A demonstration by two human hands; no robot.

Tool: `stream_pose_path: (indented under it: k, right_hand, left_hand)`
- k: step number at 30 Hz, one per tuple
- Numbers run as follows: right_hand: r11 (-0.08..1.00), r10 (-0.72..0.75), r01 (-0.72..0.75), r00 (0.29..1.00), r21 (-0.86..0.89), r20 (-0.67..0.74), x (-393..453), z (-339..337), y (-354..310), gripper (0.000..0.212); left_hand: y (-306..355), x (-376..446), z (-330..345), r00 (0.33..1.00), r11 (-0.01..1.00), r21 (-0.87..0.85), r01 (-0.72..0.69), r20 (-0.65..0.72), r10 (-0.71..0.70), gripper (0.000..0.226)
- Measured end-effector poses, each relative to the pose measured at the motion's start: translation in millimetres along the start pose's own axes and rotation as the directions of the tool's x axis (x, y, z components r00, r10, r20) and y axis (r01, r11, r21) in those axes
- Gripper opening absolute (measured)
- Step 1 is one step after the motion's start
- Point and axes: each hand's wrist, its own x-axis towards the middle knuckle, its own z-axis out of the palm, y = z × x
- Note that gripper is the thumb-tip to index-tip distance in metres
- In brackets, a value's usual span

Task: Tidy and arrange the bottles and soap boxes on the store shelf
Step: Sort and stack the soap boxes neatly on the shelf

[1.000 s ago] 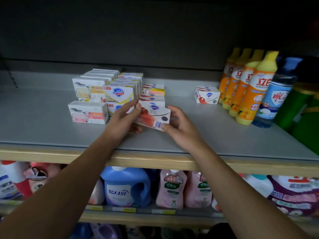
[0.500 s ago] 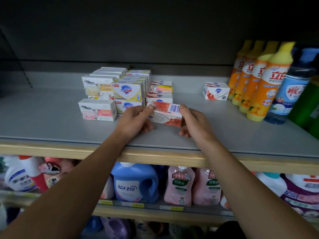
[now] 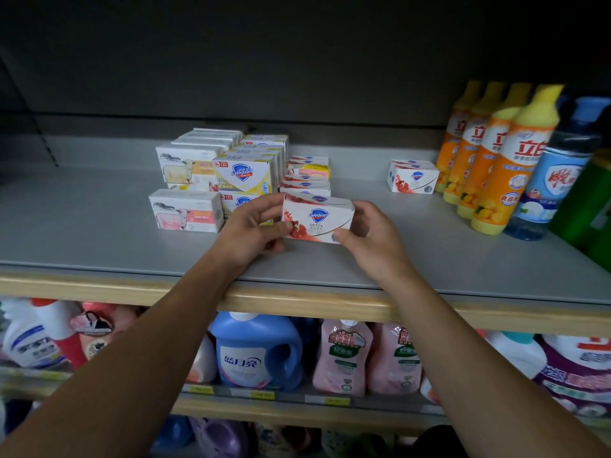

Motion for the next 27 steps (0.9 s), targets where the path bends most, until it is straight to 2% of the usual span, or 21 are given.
stream_pose_path:
  k: [4, 8, 14, 19, 23, 27]
  right_hand:
    - [0.986, -0.093, 0.084, 0.994, -0.146, -0.052, -4, -1, -4, 0.045]
    - [0.974, -0.153, 0.157, 0.988, -0.163, 0.037, -6, 2, -5, 0.048]
    - [0.961, -0.192, 0.203, 0.979, -0.186, 0.074, -9, 3, -7, 0.051]
    - [0.974, -0.169, 0.168, 0.986, -0.153, 0.004, -12, 1, -11, 0.042]
    - [0.984, -0.084, 0.079, 0.996, -0.160, -0.026, -12, 1, -10, 0.027]
    - [0.984, 0.008, -0.005, 1.000, -0.176, 0.017, -11, 1, -10, 0.025]
  left_hand:
    - [0, -2, 1, 0.999, 0.999, -0.043, 0.015, -0.036, -0.017, 0.034]
    - [-3, -1, -1, 0.996, 0.999, 0.032, -0.041, -0.080, 0.043, 0.016]
    - [-3, 0, -2, 0.995, 0.998, 0.053, -0.046, -0.092, 0.051, 0.019]
    - [-2, -1, 3, 0.991, 0.999, 0.047, -0.025, -0.129, 0.031, 0.016]
    - [-1, -1, 8, 0.981, 0.970, 0.241, -0.031, -0.180, 0.076, 0.008]
    - [1, -1, 9, 0.982, 0.916, 0.401, -0.001, -0.171, 0.075, 0.016]
